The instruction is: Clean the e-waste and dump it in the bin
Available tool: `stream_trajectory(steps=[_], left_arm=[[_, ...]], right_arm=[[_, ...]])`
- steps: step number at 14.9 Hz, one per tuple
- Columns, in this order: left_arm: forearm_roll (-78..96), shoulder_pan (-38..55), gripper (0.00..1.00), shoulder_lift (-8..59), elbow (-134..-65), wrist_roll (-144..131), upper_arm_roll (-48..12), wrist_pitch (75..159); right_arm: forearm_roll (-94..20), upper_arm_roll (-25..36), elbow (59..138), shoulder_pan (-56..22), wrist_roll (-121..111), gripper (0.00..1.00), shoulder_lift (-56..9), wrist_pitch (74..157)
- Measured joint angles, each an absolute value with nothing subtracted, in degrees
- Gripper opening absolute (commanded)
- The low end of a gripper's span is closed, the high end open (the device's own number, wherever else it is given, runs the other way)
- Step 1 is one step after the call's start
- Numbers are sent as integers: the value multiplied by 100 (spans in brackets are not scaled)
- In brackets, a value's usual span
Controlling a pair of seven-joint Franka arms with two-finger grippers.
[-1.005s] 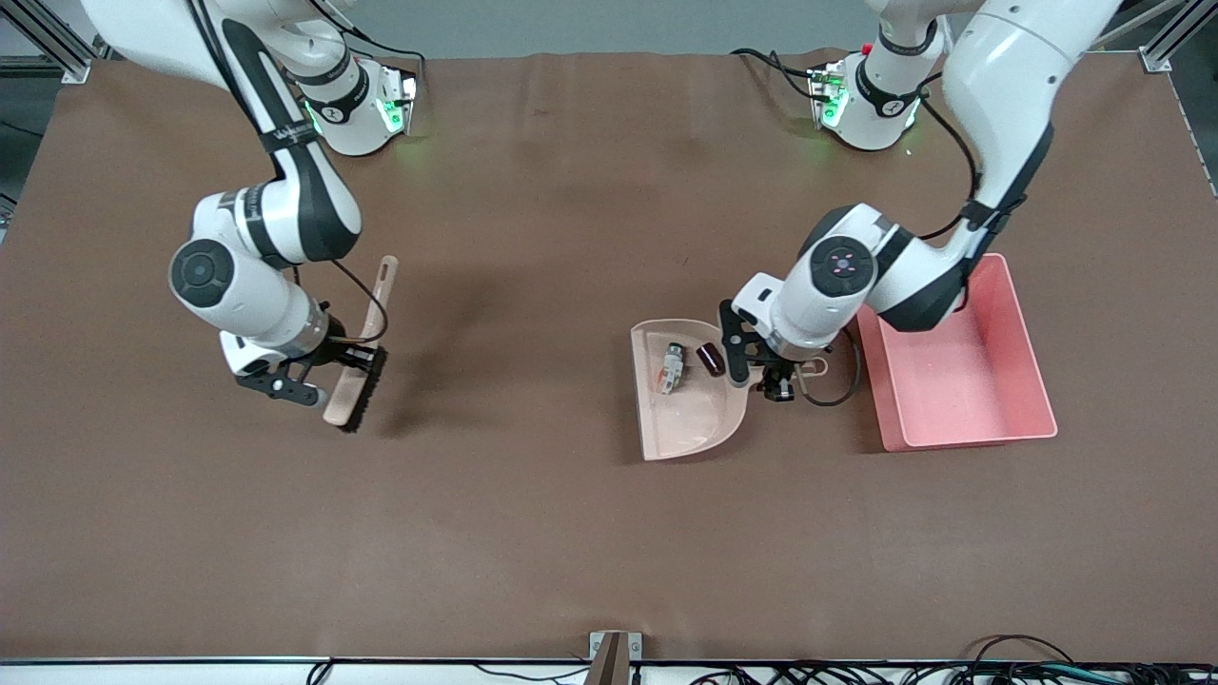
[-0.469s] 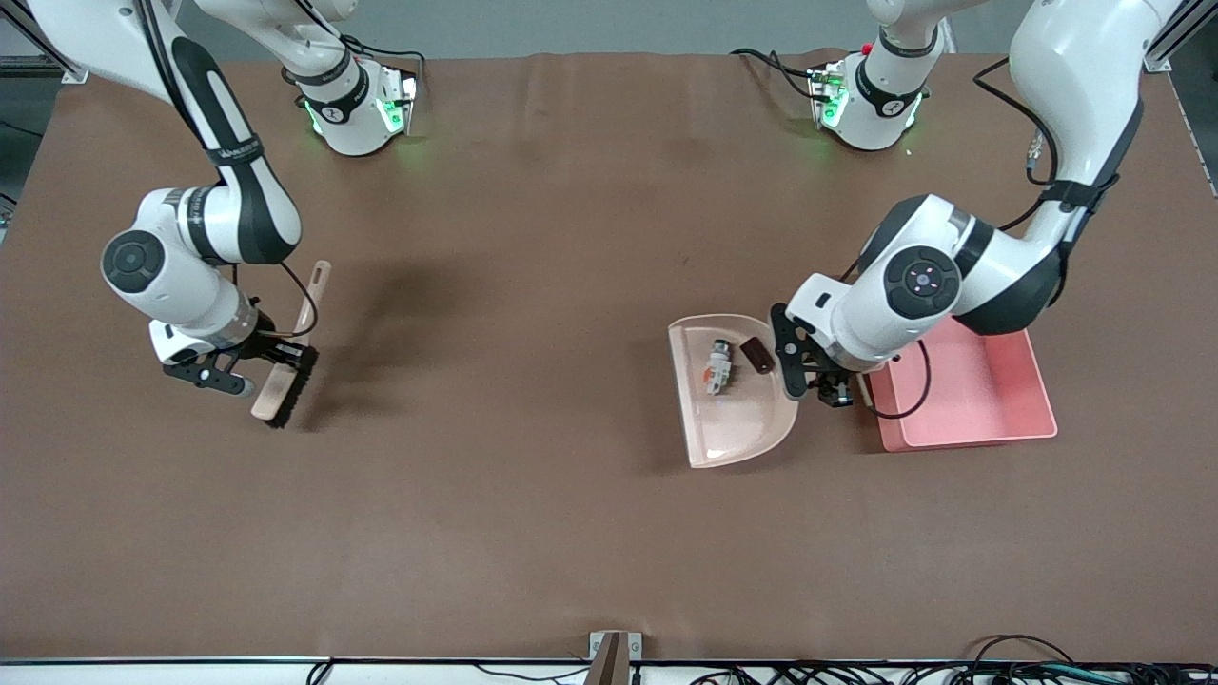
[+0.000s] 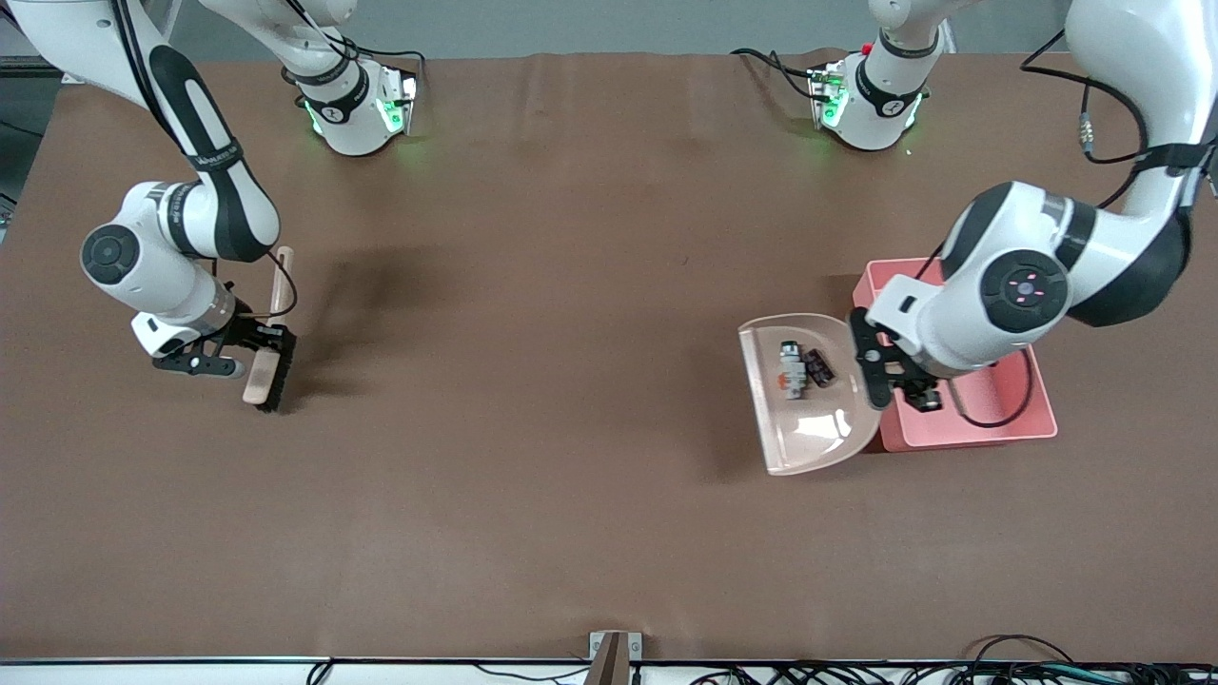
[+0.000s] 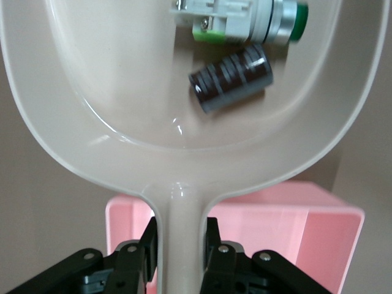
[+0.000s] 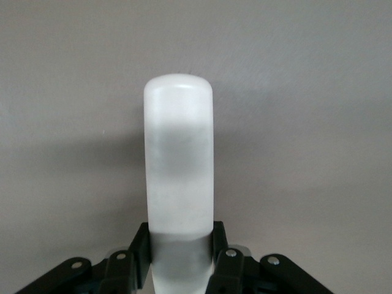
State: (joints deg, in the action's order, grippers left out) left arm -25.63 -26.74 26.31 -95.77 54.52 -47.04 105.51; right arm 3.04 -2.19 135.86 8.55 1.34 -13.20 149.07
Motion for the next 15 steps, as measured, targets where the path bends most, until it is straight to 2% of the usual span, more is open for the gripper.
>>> stream_trajectory(steps=[3,4,6,7,8,9,15], left_arm=[[-2570,-3071,11,2550,-9579,5754,-4705,10542],[-2573,-3170,11,2517,-9580,5830,-4707,10542],[-2573,-3331,11,2443,-9584,6036,-4708,10538],[-2574,-3415,10,2405,-9587,6163,-4708,10537],[-2574,-3498,10,2367,-9589,6289,-4708,10536],[-2574,-3581,10,2323,-9590,6413,-4708,10536],[-2574,-3915,10,1949,-9751,6922,-4711,10533]], right_arm=[[317,-256,14097,849,131,1,-1362,15682],[318,-258,14111,849,131,11,-1325,15697],[318,-258,14112,849,132,65,-1330,15696],[318,-258,14112,851,133,84,-1330,15697],[318,-254,14113,856,136,96,-1335,15700],[318,-246,14114,869,139,100,-1352,15711],[318,-241,14072,958,138,100,-1395,15779]])
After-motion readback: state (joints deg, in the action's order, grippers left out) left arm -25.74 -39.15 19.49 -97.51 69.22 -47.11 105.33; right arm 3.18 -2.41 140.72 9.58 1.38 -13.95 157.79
